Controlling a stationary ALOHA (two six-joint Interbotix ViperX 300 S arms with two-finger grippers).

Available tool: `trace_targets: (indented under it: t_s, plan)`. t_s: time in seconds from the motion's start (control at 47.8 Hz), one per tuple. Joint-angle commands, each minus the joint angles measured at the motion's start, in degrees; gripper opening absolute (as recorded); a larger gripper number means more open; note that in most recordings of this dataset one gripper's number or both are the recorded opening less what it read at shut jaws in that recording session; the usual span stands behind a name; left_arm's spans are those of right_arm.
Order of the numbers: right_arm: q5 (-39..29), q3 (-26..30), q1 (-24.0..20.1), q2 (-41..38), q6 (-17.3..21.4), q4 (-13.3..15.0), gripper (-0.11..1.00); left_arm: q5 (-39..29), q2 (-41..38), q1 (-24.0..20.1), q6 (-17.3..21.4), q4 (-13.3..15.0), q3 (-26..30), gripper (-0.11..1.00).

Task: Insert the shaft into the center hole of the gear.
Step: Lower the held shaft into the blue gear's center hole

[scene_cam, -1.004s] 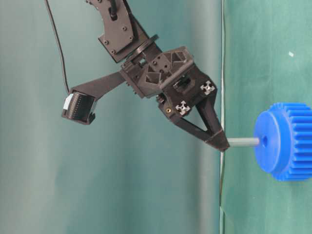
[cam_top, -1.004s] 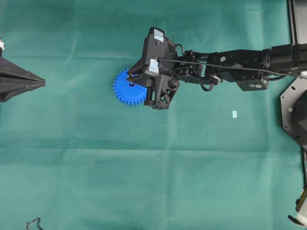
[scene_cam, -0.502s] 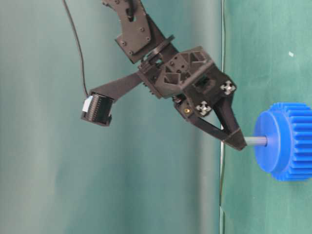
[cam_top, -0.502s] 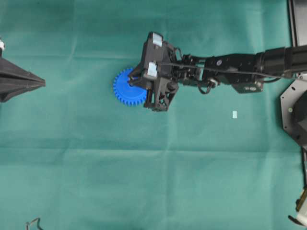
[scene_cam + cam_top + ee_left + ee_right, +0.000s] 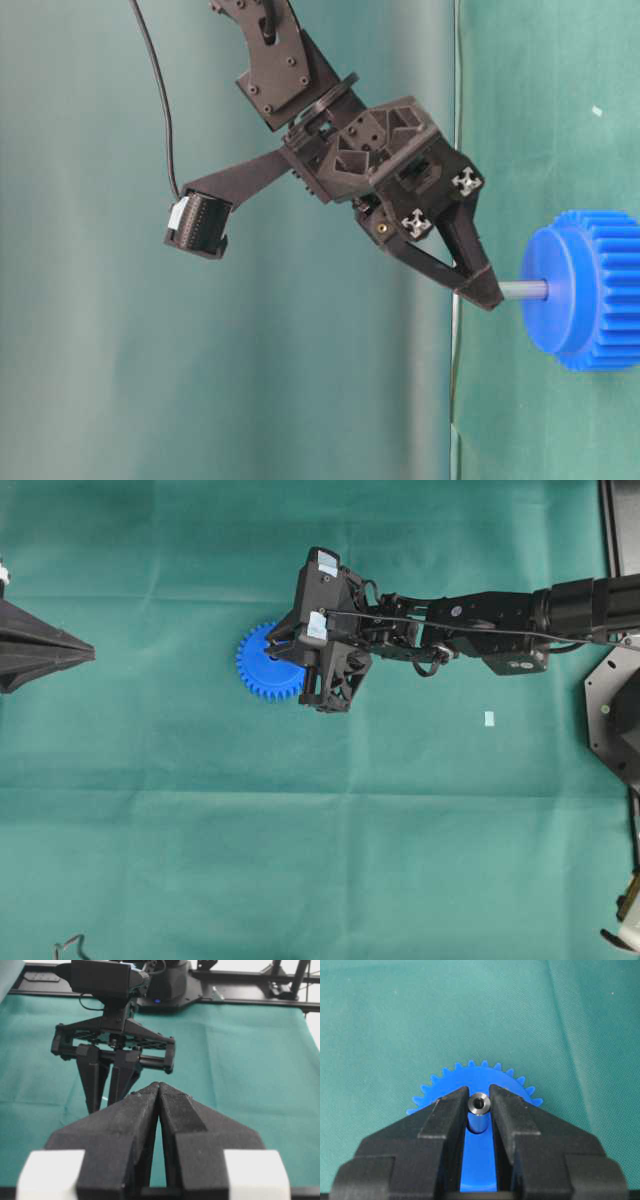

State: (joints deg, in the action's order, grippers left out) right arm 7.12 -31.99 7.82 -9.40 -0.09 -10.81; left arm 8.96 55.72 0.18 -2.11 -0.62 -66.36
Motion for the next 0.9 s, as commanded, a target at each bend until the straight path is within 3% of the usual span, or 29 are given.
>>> trace_targets:
  t_s: [0.0,0.879]
  plan:
    - [0.70,0.53,0.00,0.88,0.09,0.09,0.16,0.44,-0.35,0.00,0.00,-0.18,1.41,0.00]
    - [1.67,0.70,-0.70,-2.29,0.09,-0.09,0.16,0.44,-0.35,0.00,0.09,-0.18,1.41,0.00]
